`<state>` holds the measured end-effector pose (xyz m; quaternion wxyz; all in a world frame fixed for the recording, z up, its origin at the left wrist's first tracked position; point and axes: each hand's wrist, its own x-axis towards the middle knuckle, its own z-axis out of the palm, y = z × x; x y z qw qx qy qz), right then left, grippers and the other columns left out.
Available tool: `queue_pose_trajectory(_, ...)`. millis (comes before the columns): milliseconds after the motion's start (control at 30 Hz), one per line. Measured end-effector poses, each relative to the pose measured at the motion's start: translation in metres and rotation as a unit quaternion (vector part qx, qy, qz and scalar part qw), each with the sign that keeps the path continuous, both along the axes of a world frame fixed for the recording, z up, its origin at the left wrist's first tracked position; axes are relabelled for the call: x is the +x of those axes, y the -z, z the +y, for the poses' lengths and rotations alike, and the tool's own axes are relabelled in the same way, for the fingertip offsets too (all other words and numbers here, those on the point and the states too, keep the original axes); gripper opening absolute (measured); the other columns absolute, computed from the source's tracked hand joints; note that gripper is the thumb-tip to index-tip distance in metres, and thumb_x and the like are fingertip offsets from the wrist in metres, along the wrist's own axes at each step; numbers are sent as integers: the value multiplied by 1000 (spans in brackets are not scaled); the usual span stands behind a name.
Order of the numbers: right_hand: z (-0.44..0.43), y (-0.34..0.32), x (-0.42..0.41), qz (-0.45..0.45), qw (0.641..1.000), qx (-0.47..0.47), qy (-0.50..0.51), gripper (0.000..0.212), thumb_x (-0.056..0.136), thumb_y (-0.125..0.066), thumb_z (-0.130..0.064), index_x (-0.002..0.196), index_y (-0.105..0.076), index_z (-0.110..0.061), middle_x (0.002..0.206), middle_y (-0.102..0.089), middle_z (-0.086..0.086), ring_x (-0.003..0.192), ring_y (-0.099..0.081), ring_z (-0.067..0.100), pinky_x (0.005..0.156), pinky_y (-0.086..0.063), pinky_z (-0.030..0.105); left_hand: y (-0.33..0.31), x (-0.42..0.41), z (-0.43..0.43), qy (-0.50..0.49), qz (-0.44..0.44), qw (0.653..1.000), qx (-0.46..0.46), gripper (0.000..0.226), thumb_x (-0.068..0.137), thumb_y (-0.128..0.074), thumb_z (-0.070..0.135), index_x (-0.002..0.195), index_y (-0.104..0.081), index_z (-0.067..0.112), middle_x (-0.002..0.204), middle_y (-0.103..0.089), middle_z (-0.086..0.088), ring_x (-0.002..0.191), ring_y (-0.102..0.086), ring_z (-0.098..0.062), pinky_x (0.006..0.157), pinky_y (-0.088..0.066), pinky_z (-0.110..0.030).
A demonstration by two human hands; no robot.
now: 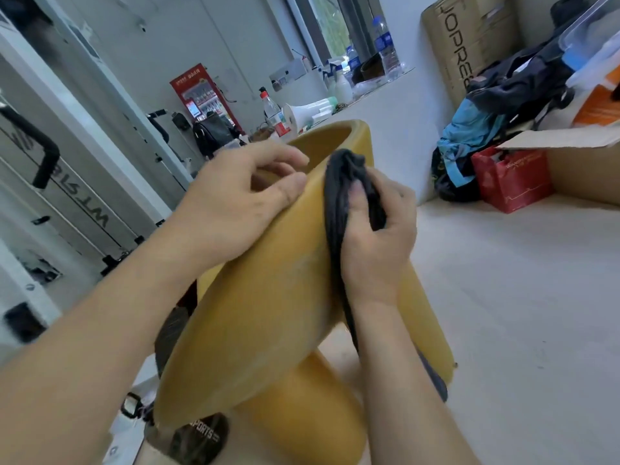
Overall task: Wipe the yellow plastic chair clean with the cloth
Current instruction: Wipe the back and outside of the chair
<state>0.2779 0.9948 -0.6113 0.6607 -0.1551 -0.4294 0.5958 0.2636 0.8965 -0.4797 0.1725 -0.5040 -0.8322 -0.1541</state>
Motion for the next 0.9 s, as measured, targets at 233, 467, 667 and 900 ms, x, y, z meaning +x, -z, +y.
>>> queue_pose_trajectory(233, -75, -26, -3, 40, 993, -47, 96, 29, 88, -53, -30, 105, -69, -13, 92, -54, -3, 87, -57, 4, 78, -42, 15, 25, -6, -19, 67, -148, 978, 129, 25, 84, -66, 34, 105, -71, 21, 86, -72, 9, 80, -66, -5, 72, -52, -22)
queue_pose_trajectory(467, -35, 39, -38, 11, 990, -112, 83, 30, 92, -50, -32, 109, -64, -11, 105, -60, 10, 98, -57, 8, 93, -46, 27, 27, -4, -24, 41, -131, 976, 167, 17, 92, -60, 19, 98, -75, 23, 85, -74, 14, 79, -67, 0, 70, -53, -21)
queue_pose_trajectory(667, -47, 23, -31, 13, 978, -207, -33, 10, 96, -46, -27, 99, -55, -24, 99, -60, 5, 91, -56, 18, 86, -47, 39, 18, -7, -14, 37, -96, 983, 153, 11, 88, -65, 31, 95, -73, 33, 85, -72, 21, 81, -66, 4, 72, -56, -22)
queue_pose_trajectory(900, -5, 14, -29, 43, 995, -32, 78, 20, 93, -50, -34, 104, -61, -21, 102, -62, 9, 94, -58, 16, 86, -47, 25, 27, -12, 18, 45, -90, 985, 138, 28, 92, -55, 31, 81, -74, 14, 75, -71, -6, 70, -64, -20, 68, -56, -35)
